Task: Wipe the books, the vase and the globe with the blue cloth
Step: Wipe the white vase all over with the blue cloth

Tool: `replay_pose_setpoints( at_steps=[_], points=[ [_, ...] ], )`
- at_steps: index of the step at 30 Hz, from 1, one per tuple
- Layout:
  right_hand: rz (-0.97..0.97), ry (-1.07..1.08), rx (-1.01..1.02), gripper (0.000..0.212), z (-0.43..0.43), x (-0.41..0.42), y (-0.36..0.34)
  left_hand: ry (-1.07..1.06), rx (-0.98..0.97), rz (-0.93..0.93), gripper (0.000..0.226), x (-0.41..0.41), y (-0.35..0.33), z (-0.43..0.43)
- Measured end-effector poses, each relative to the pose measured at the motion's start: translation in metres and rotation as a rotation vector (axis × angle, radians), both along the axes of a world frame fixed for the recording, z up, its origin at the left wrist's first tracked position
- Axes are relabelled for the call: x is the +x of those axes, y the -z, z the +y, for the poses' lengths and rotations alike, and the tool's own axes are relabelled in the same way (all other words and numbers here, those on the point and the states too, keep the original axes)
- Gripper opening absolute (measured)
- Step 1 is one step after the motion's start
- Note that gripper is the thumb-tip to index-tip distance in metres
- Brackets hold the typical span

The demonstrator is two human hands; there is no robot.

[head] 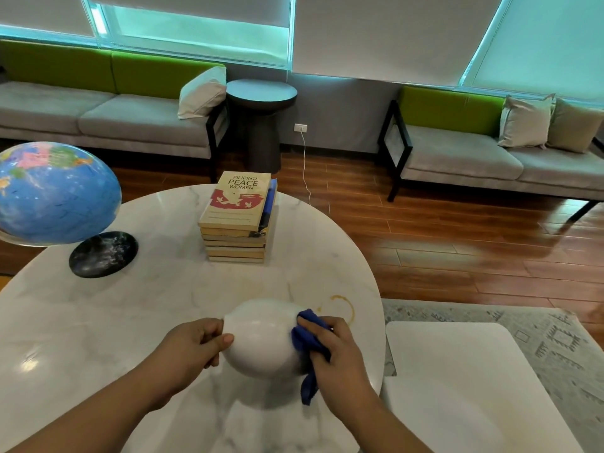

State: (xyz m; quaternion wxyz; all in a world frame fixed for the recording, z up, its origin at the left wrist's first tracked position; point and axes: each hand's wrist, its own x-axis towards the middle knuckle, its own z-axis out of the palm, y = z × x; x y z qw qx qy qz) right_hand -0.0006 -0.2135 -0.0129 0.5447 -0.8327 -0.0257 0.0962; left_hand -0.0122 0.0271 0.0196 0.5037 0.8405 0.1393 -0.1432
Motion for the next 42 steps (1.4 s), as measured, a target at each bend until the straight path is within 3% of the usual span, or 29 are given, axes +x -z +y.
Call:
replay_pose_setpoints(
  at_steps=[5,13,18,25,29,31,38,42],
  points=[
    [0.051,0.17,-0.04,0.049,-0.016,0.005,0.005,0.014,0.042,-0.034,0.024,-0.001,-0.003,-0.006],
    [-0.189,-0.131,-0.108,0.052,0.008,-0.003,-0.015,0.05,0.106,-0.092,0.022,0.006,-0.015,-0.016],
    [-0.05,0.096,-0.091,0.049,-0.013,0.007,-0.007,0.038,0.125,-0.09,0.026,0.005,-0.019,-0.02],
    [-0.321,-0.227,-0.264,0.059,0.018,-0.008,-0.026,0.085,0.225,-0.118,0.029,0.008,-0.024,-0.03],
    [-0.141,-0.045,-0.145,0.055,-0.009,0.021,-0.018,0.091,0.22,-0.117,0.035,0.007,-0.026,-0.03],
    [-0.102,0.005,-0.193,0.049,-0.013,0.026,-0.016,0.104,0.228,-0.124,0.033,0.007,-0.026,-0.03],
    [-0.337,-0.279,-0.316,0.054,0.012,0.003,-0.039,0.163,0.3,-0.161,0.03,0.014,-0.029,-0.033],
    [-0.086,-0.084,-0.097,0.043,-0.007,0.032,-0.037,0.208,0.303,-0.165,0.025,0.012,-0.03,-0.032]
  ],
)
